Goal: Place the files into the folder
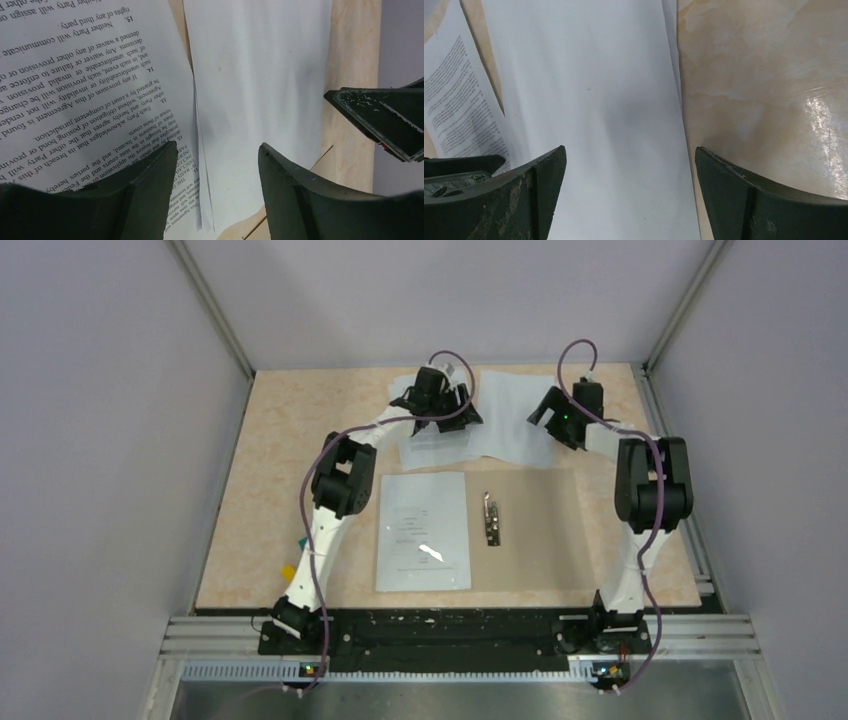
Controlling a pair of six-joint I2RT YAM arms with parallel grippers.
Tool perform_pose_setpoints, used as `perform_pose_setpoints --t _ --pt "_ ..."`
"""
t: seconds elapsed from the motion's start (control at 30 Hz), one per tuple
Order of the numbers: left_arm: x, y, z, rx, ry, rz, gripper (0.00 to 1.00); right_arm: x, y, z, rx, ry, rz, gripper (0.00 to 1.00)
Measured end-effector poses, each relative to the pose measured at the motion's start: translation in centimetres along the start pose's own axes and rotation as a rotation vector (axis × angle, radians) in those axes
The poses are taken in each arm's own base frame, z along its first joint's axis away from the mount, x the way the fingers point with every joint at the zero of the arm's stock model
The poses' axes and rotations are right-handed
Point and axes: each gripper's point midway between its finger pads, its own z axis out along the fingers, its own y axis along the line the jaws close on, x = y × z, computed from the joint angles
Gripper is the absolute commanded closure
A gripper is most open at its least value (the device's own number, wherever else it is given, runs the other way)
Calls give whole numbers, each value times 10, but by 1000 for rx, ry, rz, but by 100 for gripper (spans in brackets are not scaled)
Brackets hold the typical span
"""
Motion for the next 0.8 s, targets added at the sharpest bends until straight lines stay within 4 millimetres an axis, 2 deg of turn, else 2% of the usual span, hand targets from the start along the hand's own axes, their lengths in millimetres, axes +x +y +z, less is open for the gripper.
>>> perform_pose_setpoints --t 0.5,0.8 --pt "19 -18 3 49 63 -52 38 2 21 11 -74 23 -17 1" --pt "21 -18 0 61 90 -117 37 7 28 12 -92 41 -30 1"
